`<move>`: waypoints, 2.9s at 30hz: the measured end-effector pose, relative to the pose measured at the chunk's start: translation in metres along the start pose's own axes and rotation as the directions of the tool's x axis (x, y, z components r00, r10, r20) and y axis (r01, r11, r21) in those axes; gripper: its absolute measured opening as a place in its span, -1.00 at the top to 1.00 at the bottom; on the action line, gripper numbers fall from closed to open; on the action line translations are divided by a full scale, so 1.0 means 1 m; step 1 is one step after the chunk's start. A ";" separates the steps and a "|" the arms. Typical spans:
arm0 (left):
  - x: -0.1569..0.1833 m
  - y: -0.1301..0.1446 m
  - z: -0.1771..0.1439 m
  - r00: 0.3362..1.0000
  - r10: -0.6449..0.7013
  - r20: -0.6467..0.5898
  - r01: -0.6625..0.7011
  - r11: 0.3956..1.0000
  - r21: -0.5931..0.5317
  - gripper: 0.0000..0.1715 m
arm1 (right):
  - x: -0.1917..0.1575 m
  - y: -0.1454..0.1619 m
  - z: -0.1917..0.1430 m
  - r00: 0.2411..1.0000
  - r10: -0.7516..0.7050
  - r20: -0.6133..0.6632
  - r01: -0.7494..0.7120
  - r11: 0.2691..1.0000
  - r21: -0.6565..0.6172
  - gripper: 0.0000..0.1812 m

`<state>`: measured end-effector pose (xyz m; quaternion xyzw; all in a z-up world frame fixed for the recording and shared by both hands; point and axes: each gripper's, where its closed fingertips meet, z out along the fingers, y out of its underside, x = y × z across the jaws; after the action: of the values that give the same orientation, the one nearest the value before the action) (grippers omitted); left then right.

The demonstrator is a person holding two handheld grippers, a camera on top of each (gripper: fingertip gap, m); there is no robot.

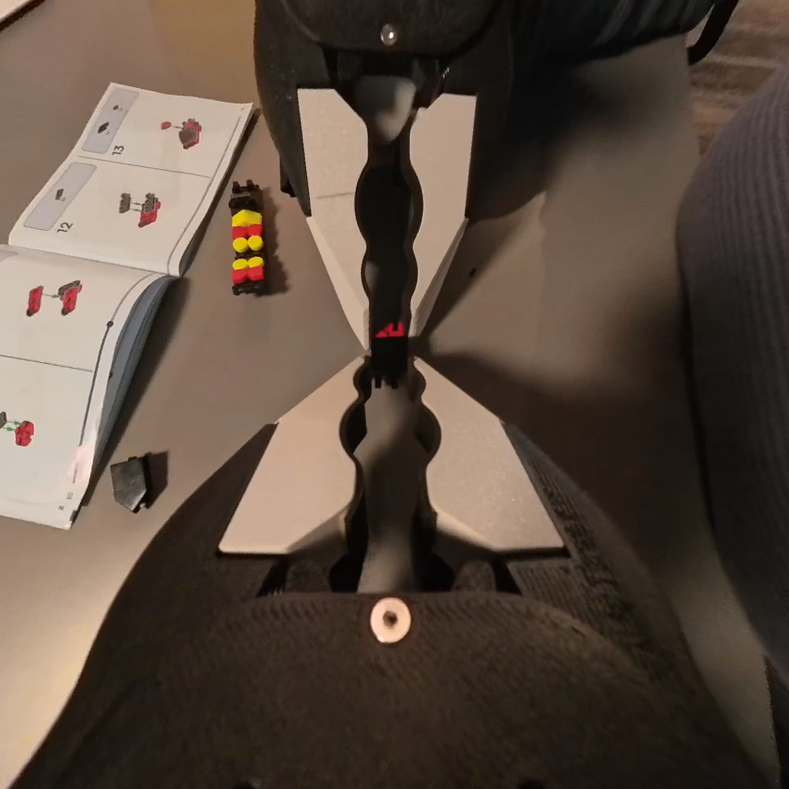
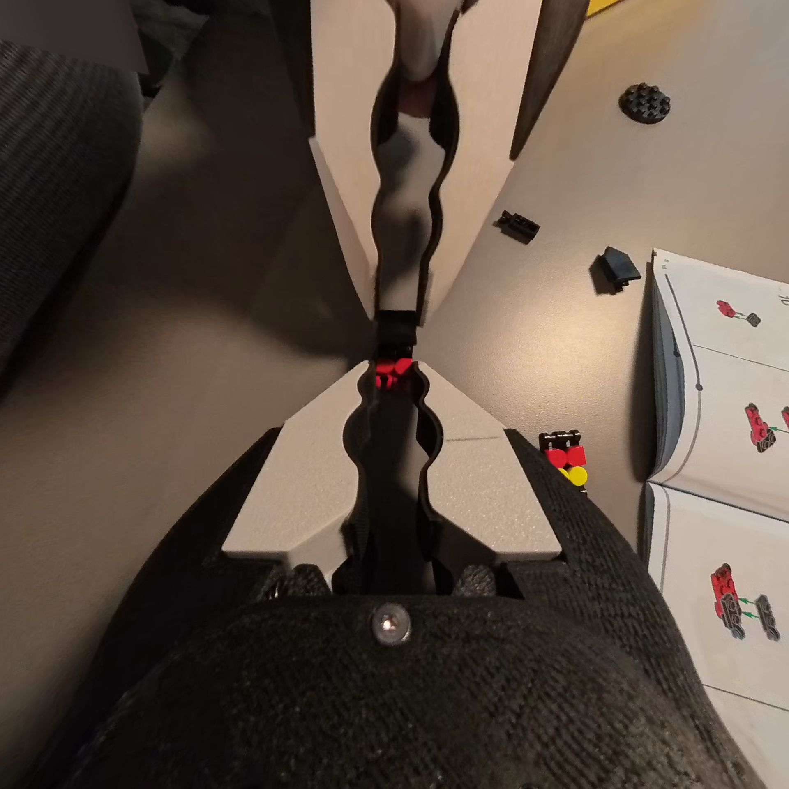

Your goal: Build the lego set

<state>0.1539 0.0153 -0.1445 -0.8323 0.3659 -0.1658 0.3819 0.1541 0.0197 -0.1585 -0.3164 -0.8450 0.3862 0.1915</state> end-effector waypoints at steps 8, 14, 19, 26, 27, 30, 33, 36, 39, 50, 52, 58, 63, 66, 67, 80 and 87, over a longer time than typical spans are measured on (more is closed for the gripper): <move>0.000 0.003 0.004 1.000 -0.002 -0.017 0.002 1.000 -0.012 0.82 | -0.001 0.000 0.000 1.000 0.000 0.007 0.000 1.000 0.000 0.84; 0.000 0.004 0.006 1.000 -0.006 -0.029 0.006 1.000 -0.016 0.81 | -0.001 0.000 0.000 1.000 0.001 0.010 -0.001 1.000 0.000 0.84; 0.001 0.009 0.009 1.000 0.000 -0.025 -0.001 0.999 -0.049 0.70 | -0.001 0.000 0.000 1.000 0.000 0.010 0.000 1.000 0.000 0.84; 0.000 0.012 0.010 0.999 -0.037 -0.030 0.036 0.999 -0.037 0.60 | -0.001 -0.002 -0.001 1.000 0.016 0.023 -0.016 1.000 0.017 0.84; 0.001 0.011 0.011 0.998 -0.048 -0.042 0.047 0.998 -0.029 0.60 | -0.001 -0.005 -0.003 0.999 0.030 0.031 -0.031 0.999 0.039 0.84; 0.004 0.009 0.012 0.995 -0.071 -0.071 0.070 0.998 -0.008 0.61 | -0.001 -0.013 -0.007 0.995 0.078 0.064 -0.084 0.992 0.095 0.84; 0.004 0.009 0.011 0.993 -0.084 -0.082 0.084 0.996 0.002 0.61 | 0.002 -0.012 -0.010 0.996 0.075 0.046 -0.079 0.992 0.098 0.84; 0.003 0.011 0.009 0.994 -0.086 -0.068 0.086 0.996 0.004 0.61 | 0.001 -0.012 -0.010 0.997 0.068 0.046 -0.073 0.993 0.097 0.84; 0.001 0.013 0.007 0.995 -0.085 -0.053 0.085 0.996 0.006 0.61 | 0.000 -0.009 -0.008 0.998 0.052 0.037 -0.055 0.995 0.079 0.84; -0.002 0.014 0.006 0.993 -0.106 -0.052 0.107 0.994 0.013 0.60 | 0.002 -0.005 -0.011 1.000 0.008 0.004 -0.008 0.999 0.042 0.84; -0.002 0.014 0.006 0.993 -0.107 -0.053 0.108 0.994 0.014 0.60 | 0.005 -0.006 -0.015 1.000 0.000 -0.011 0.001 0.999 0.041 0.84; -0.002 0.014 0.006 0.992 -0.110 -0.055 0.111 0.994 0.016 0.60 | 0.015 -0.009 -0.031 1.000 0.004 -0.023 -0.003 0.999 0.044 0.85; -0.003 0.014 0.006 0.993 -0.109 -0.046 0.110 0.994 0.017 0.60 | 0.025 -0.017 -0.056 0.997 0.070 -0.023 -0.069 0.996 0.060 0.84; -0.008 0.004 0.004 0.998 -0.065 0.009 0.064 0.995 0.075 0.61 | 0.028 -0.017 -0.065 0.991 0.133 -0.029 -0.132 0.991 0.033 0.84; -0.011 -0.004 0.001 0.998 -0.031 0.051 0.024 0.992 0.127 0.61 | 0.029 -0.018 -0.067 0.987 0.156 -0.028 -0.156 0.987 0.030 0.84; -0.022 -0.057 -0.006 0.532 0.524 0.665 -0.731 0.681 0.048 0.35 | 0.014 -0.025 -0.074 0.943 0.322 0.084 -0.324 0.946 0.014 0.84; -0.014 -0.067 0.002 0.476 0.573 0.667 -0.790 0.612 0.038 0.43 | 0.004 -0.029 -0.071 0.933 0.334 0.132 -0.337 0.941 0.005 0.84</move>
<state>0.1777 0.0564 -0.0953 -0.5380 0.4968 0.2122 0.6471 0.1799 0.0458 -0.0916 -0.4276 -0.7840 0.4443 0.0720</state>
